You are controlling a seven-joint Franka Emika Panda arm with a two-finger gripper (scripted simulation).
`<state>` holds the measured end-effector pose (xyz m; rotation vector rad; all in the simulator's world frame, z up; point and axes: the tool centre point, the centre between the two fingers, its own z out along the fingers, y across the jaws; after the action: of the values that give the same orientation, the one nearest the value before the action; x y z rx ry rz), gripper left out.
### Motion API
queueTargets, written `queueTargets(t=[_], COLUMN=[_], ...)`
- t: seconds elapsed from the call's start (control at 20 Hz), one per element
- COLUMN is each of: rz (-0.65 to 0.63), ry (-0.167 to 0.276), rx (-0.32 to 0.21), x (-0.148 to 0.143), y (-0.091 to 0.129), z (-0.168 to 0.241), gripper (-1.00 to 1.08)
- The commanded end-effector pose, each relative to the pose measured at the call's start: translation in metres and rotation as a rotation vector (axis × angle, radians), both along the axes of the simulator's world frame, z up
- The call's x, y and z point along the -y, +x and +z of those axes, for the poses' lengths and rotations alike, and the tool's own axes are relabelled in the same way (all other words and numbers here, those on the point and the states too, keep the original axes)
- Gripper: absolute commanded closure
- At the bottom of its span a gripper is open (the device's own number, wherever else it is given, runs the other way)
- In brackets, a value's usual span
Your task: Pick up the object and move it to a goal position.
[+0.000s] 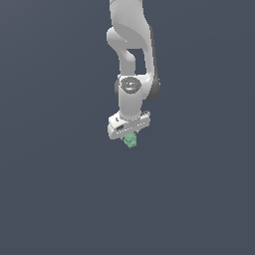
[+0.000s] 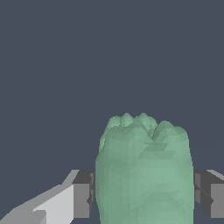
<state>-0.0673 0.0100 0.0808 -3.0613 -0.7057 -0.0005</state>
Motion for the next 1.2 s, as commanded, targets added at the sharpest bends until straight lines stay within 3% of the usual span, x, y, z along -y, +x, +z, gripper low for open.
queueTargets(t=[0.0, 0.45, 1.15], rz=[-0.001, 0.0, 0.0], ry=[0.0, 0.001, 0.004], rx=[0.001, 0.001, 0.001], x=[0.007, 0.048, 0.14], y=[-0.002, -0.014, -0.04], z=[0.01, 0.072, 0.214], gripper=[1.08, 1.08, 1.08])
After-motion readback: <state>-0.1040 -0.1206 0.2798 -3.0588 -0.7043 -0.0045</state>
